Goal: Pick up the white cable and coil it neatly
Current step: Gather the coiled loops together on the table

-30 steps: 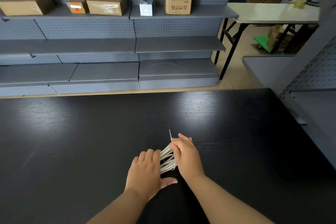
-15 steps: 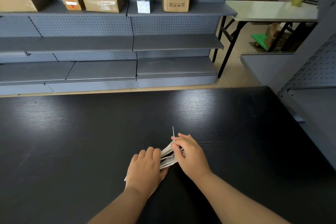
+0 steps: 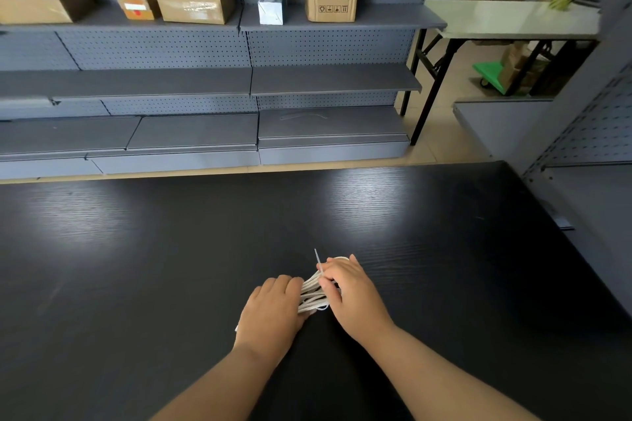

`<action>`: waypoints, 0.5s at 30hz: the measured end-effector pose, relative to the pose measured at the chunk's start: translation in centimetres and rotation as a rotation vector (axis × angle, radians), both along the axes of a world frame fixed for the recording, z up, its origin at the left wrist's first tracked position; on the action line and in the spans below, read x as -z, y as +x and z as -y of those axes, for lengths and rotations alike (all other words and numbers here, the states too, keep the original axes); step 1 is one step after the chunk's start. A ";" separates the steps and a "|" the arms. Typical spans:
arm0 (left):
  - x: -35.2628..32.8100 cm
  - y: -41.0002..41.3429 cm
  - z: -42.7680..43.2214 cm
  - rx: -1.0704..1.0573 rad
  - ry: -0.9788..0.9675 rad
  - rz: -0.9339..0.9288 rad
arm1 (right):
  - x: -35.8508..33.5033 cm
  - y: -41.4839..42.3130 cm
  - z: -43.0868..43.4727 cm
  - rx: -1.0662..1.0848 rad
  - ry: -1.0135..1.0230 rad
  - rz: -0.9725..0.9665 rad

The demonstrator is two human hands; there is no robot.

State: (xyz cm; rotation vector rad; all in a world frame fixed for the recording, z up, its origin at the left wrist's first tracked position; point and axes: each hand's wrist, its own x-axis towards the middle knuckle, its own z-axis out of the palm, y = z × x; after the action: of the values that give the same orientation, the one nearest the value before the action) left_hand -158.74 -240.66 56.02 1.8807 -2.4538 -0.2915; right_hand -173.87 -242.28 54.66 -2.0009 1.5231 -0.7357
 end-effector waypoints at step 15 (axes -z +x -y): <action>-0.7 0.7 1.4 -0.312 0.151 -0.379 | 0.0 0.3 -0.3 -0.002 -0.010 -0.009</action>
State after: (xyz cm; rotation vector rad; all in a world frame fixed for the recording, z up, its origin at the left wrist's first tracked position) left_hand -158.05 -242.05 56.69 2.0038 -1.9129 -0.7549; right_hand -173.52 -241.99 54.68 -2.0161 1.5250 -0.7358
